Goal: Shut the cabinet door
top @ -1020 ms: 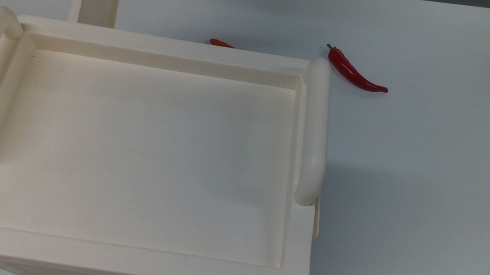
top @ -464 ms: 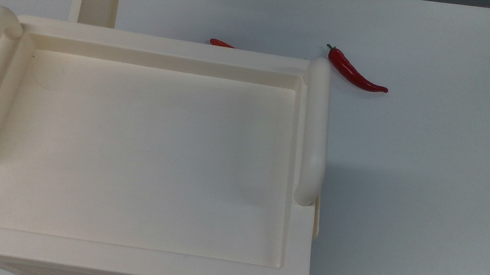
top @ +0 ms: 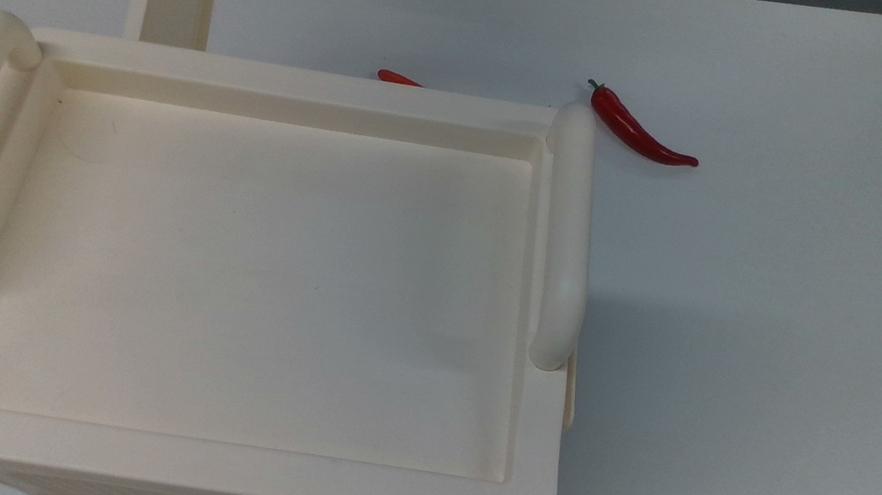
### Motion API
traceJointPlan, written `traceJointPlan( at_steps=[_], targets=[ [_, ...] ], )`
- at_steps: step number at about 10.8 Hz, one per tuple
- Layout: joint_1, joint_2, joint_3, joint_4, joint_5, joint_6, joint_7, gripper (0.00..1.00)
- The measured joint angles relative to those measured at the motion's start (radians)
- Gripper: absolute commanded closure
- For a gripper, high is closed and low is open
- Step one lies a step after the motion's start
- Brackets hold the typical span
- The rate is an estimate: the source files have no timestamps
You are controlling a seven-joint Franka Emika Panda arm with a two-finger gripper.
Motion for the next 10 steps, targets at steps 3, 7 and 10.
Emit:
traceJointPlan(
  at_steps=[3,7,10],
  targets=[
    [-0.004,0.0,-0.102,0.017,0.0,0.071,-0.003,0.95],
    [-0.068,0.017,-0.159,0.012,0.001,0.181,-0.005,0.94],
    [-0.119,0.066,-0.165,-0.019,0.012,0.244,-0.005,0.96]
  ],
)
